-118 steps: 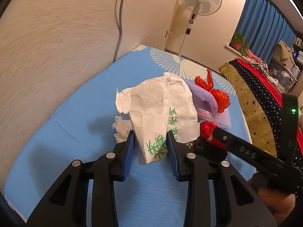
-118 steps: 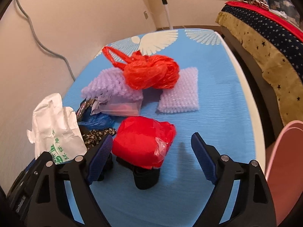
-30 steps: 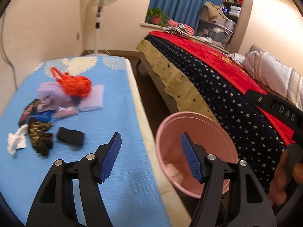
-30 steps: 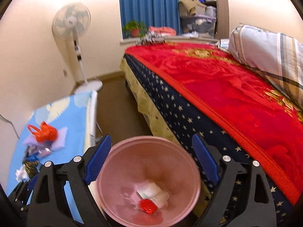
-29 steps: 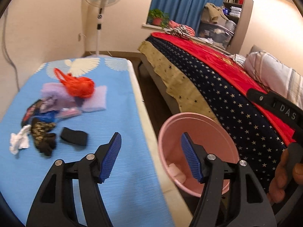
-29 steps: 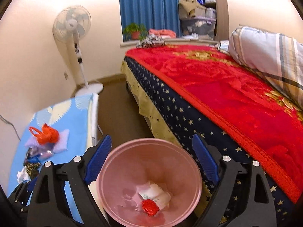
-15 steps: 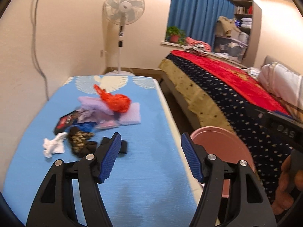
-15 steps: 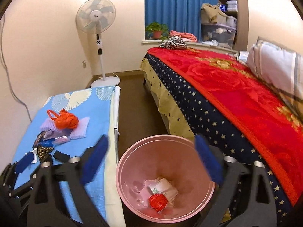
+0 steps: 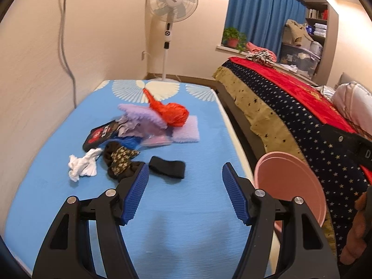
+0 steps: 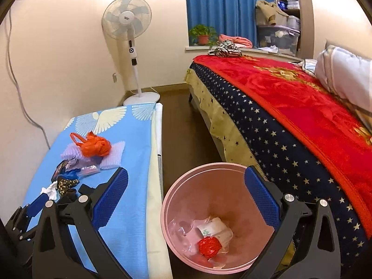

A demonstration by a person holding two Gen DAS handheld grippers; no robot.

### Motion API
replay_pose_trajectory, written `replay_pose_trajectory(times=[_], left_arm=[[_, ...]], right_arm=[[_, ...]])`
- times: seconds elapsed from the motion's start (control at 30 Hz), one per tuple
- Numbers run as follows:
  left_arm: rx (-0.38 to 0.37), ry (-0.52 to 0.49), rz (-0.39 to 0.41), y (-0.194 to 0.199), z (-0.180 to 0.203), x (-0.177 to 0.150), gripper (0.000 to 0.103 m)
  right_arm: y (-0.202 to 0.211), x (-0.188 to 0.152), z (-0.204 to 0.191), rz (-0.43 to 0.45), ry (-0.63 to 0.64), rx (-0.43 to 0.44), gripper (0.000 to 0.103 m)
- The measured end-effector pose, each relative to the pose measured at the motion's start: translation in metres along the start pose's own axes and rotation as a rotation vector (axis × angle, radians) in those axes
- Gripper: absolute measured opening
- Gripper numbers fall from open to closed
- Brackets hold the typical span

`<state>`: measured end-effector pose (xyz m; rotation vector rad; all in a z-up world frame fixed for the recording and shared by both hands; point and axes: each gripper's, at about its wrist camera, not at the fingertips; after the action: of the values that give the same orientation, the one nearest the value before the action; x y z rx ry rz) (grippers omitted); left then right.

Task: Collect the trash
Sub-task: 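Grasp the crumpled white tissue with the left tool while the right tool grasps the black strap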

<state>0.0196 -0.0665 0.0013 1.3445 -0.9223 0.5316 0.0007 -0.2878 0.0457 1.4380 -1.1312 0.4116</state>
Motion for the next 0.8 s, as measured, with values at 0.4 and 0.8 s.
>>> replay_pose_trajectory(times=[0.4, 0.8], left_arm=[[0.134, 0.075, 0.001, -0.003, -0.044, -0.013, 0.056], [0.283, 0.15, -0.009, -0.01, -0.09, -0.027, 0.048]], right_arm=[[-0.027, -0.027, -0.055, -0.065, 0.076, 0.151, 0.065], [-0.075, -0.066, -0.11, -0.198, 0.105, 0.261, 0.065]])
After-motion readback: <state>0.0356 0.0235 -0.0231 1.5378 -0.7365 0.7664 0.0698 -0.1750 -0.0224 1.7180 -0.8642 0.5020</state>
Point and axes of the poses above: each gripper's, at about its wrist camera, not at the fingertips, and y roughly against the way its jaws point, z to its right, x to its top, and after that the axes turned 12 degrees about -y, right-handed
